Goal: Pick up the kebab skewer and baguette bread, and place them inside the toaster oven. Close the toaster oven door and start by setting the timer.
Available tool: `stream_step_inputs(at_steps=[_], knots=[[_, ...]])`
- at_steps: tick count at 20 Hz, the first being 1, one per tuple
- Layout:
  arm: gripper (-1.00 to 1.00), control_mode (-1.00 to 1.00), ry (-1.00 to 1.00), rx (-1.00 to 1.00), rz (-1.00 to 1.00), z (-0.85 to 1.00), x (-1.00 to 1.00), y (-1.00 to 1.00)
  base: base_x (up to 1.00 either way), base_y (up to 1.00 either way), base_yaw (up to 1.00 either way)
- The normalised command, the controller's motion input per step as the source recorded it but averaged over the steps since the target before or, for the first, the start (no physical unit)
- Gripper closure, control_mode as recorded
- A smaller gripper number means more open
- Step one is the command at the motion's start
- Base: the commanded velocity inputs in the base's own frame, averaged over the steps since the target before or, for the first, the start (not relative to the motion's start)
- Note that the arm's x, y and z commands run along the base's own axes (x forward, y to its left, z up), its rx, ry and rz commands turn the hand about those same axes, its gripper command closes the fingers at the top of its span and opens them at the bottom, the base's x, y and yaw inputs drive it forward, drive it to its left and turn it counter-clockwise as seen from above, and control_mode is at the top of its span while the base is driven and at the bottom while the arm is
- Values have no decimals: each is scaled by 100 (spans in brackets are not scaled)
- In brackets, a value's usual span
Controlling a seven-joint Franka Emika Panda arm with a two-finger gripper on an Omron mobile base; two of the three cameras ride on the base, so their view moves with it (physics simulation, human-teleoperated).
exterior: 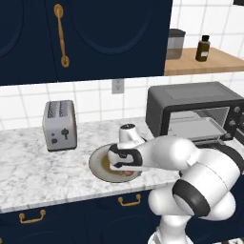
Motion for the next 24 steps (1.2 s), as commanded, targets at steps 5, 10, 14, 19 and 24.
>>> stream_step_inputs(at_steps=[5, 10, 14, 19, 24], knots=[[-100, -100, -1, 0, 0, -10, 35, 0, 0, 0, 0], [100, -100, -1, 0, 0, -8, 7, 0, 0, 0, 0], [100, -100, 0, 0, 0, -6, -12, 0, 0, 0, 0], [100, -100, -4, 4, 1, 40, -42, -28, 0, 0, 0], [100, -100, -11, 5, 18, 100, -66, -89, 0, 0, 0]])
